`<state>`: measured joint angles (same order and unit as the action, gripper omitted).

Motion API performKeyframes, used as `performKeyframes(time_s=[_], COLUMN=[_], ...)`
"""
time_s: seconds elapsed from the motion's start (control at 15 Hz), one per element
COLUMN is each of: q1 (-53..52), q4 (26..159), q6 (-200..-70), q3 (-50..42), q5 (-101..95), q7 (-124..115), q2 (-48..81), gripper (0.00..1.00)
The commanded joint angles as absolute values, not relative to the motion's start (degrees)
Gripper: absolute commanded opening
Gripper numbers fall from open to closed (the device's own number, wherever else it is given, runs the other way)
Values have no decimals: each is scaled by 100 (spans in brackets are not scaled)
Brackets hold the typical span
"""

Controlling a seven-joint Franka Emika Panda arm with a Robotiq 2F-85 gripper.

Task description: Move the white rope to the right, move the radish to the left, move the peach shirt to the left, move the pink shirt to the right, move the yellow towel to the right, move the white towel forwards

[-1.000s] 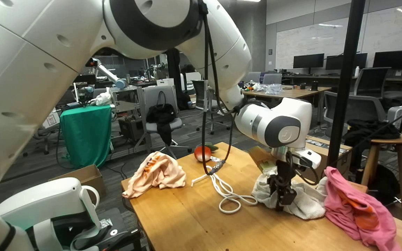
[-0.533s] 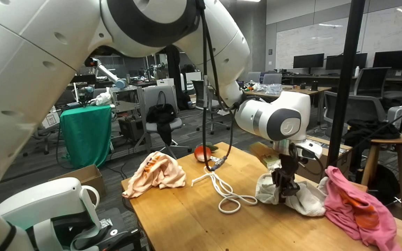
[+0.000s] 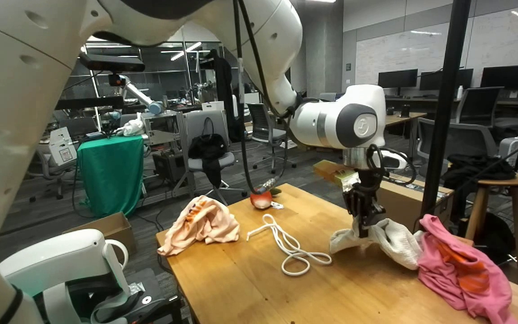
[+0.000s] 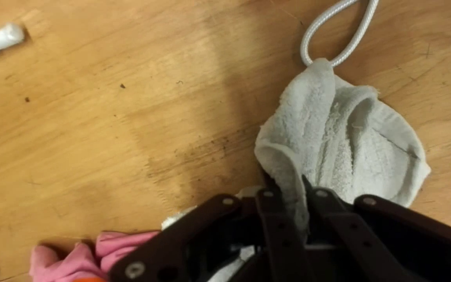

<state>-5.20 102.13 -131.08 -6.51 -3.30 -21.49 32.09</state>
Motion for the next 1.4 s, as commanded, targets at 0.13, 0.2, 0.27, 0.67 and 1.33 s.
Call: performKeyframes(time_s=[0.13, 0.2, 0.27, 0.67, 1.33], q1=[-508, -487, -444, -174, 170], q4=[11069, 11185, 11301, 11937, 12738], q6=[-12588, -12504, -12358, -11545, -10397], q3=[-739, -733, -709, -606, -568], q5=[-841, -931, -982, -997, -918], q7=[-2068, -2061, -2000, -1467, -454], q2=[1896, 1713, 1519, 570, -407], gripper=[8, 8, 8, 8, 8])
